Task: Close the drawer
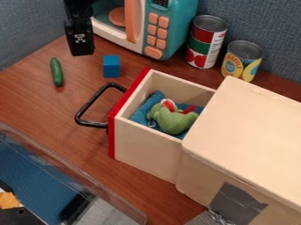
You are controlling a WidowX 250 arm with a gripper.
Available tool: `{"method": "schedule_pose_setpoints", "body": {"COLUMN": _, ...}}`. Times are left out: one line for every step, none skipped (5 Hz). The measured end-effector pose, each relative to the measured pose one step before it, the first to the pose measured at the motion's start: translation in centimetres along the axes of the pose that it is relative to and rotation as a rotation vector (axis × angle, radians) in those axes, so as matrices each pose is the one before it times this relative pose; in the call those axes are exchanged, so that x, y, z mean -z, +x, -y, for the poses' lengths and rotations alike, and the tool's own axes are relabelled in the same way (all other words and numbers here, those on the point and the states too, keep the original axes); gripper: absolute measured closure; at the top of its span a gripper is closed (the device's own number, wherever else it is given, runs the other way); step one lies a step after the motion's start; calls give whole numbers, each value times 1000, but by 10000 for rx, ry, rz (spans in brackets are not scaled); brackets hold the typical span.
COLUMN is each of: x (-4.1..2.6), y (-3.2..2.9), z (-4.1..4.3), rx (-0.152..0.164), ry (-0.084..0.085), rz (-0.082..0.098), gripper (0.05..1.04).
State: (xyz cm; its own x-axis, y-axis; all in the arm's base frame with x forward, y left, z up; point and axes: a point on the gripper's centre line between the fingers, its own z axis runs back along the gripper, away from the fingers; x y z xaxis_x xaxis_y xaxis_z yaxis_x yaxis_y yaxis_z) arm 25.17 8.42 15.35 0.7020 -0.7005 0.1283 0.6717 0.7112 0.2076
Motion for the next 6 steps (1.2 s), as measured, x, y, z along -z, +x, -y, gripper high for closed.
{"method": "schedule_pose_setpoints", "body": {"x": 693, "y": -35, "z": 268, "rx": 125, "ry": -239, "rz": -70, "gripper": 83}}
{"method": "schedule_pose_setpoints", "body": {"x": 1510, "y": -1826, "z": -1810, "rx": 1068, "ry": 80, "rz": 330, "gripper": 83}}
{"method": "schedule_pose_setpoints", "body": {"x": 962, "y": -1560, "z": -1087, "rx": 679, "ry": 528, "rz": -71, "gripper": 83}}
{"method": "schedule_pose_setpoints", "body": {"x": 1235, "y": -1716, "z": -847, "rx": 1305, "ry": 349, "rz": -386, "gripper": 83}}
{"method": "schedule_pose_setpoints", "body": {"x": 1031, "y": -1255, "z": -51, "rx": 782, "ry": -89, "rz": -208, "gripper": 83}}
{"method": "schedule_pose_setpoints", "body": {"x": 2212, "y": -386, "z": 1263, "rx": 639, "ry": -576, "rz": -532, "gripper": 83}}
